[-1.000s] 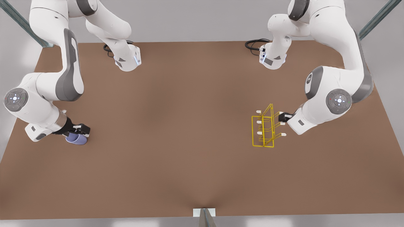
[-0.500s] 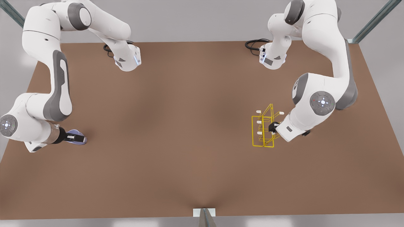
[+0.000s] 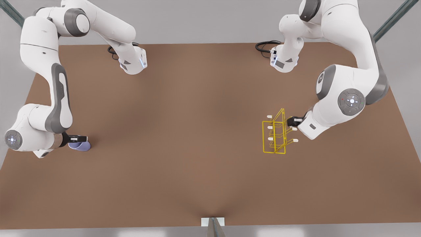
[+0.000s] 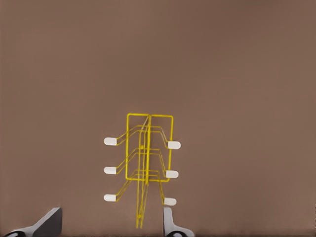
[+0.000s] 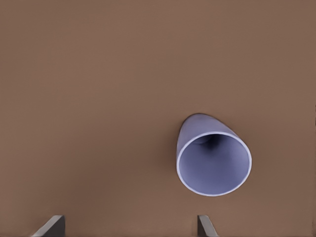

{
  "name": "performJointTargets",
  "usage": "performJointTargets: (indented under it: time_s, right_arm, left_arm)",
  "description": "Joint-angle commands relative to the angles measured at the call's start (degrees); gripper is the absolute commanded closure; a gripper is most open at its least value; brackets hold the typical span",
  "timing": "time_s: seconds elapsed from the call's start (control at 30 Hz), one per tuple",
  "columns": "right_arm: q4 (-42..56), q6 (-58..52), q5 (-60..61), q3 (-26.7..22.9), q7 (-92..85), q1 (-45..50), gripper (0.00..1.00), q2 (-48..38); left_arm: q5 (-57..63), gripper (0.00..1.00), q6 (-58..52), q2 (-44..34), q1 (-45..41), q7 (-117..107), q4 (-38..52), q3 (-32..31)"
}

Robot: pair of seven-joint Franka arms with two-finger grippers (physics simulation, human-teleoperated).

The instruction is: Place the cup on the cup holder

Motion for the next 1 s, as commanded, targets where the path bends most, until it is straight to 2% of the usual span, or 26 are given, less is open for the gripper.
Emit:
performJointTargets:
  time_s: [0.0, 0.03, 0.07, 0.13, 0.17, 0.27, 0.37, 0.47, 0.57, 0.6, 0.63, 0.83, 0.97]
  right_arm:
    - [-0.1, 3.7, -2.1, 0.0, -8.7, 0.0, 0.00, 0.5]
    - [-0.2, 3.8, -2.1, 0.0, -8.7, 0.1, 0.00, 0.7]
    - [-0.2, 5.8, -2.1, 0.0, -8.7, -0.4, 0.00, 1.7]
    - [-0.3, 6.3, -2.1, 0.0, -8.7, -0.3, 0.00, 1.8]
    - [-0.4, 6.3, -2.1, 0.0, -8.7, -0.3, 0.00, 1.8]
    - [-3.3, 8.7, -2.3, 0.0, -8.4, 0.3, 0.00, 0.8]
    - [-6.9, 11.9, -2.4, 0.1, -7.9, 0.3, 0.00, -1.3]
    - [-11.5, 13.4, -3.8, 0.4, -12.7, -1.4, 0.00, -11.0]
    - [-12.1, 16.0, -3.5, 0.5, -13.1, -2.2, 0.00, -10.1]
    - [-15.4, 21.7, -3.5, 0.5, -14.6, -2.4, 0.00, -10.2]
    - [-15.6, 22.9, -3.4, 0.5, -14.6, -2.4, 0.00, -9.3]
    - [-15.7, 23.0, -3.1, 0.5, -14.6, -2.5, 0.00, -9.0]
    - [-17.3, 27.5, -3.1, 0.5, -14.1, -2.4, 0.00, -7.4]
  left_arm:
    - [0.0, 0.00, -3.7, 1.6, -0.5, -9.2, 4.9, -0.6]
    - [-0.2, 0.00, -0.5, 1.3, -1.4, -9.7, 6.6, -0.5]
    - [-3.7, 0.00, -1.1, -1.0, 0.6, -9.9, 6.1, 0.1]
    - [-3.5, 0.00, -0.4, -0.6, 0.9, -9.8, 6.6, 0.0]
    - [-6.7, 0.00, -0.8, -1.6, 4.9, -9.5, 6.6, -0.4]
    - [-1.4, 0.00, -1.1, -1.2, 3.1, -9.8, 6.0, -0.7]
    - [-1.0, 0.00, -1.0, -1.1, 2.6, -9.8, 5.9, -0.8]
    - [-1.0, 0.00, -1.0, -1.0, 2.2, -9.8, 5.8, -0.7]
    - [-1.4, 0.00, -0.8, -1.1, 2.1, -9.8, 6.0, -0.5]
    - [-1.2, 0.00, -0.9, -1.1, 2.0, -9.9, 6.0, -0.5]
    - [-0.9, 0.00, -1.0, -1.0, 1.9, -9.8, 6.0, -0.5]
    - [-0.9, 0.00, -1.0, -0.9, 1.8, -9.8, 5.9, -0.6]
    - [-0.8, 0.00, -1.0, -0.8, 1.8, -9.7, 5.9, -0.6]
